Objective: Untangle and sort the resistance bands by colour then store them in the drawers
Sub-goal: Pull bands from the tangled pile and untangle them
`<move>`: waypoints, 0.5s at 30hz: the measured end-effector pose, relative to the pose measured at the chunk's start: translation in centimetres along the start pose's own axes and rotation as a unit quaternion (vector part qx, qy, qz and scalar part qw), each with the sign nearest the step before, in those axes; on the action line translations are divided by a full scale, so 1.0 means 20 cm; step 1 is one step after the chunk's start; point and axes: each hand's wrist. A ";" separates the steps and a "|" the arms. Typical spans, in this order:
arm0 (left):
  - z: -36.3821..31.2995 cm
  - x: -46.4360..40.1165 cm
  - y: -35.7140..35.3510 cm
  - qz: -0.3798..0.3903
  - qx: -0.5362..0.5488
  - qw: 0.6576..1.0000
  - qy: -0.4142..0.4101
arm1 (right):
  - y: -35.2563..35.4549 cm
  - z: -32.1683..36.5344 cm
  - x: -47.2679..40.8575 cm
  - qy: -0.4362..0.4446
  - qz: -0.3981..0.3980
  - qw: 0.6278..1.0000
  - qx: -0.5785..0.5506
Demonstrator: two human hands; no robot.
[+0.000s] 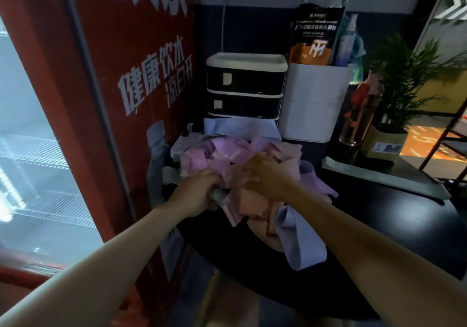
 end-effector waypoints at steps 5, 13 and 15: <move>0.06 0.01 -0.07 -0.035 0.023 0.999 -0.017 | -0.01 -0.03 0.01 -0.019 0.006 1.000 0.011; -0.09 -0.18 0.06 -0.074 0.151 0.986 0.010 | 0.04 -0.12 0.04 -0.044 -0.008 0.998 -0.052; -0.14 -0.24 0.10 -0.078 0.154 0.985 -0.002 | 0.06 -0.14 0.04 -0.042 -0.019 0.997 -0.065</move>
Point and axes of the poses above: each hand's wrist, its own x-axis away from the middle knuckle, its own y-axis out of the back of the hand, z = x × y, and after that the axes turned 10 degrees about y, right-handed
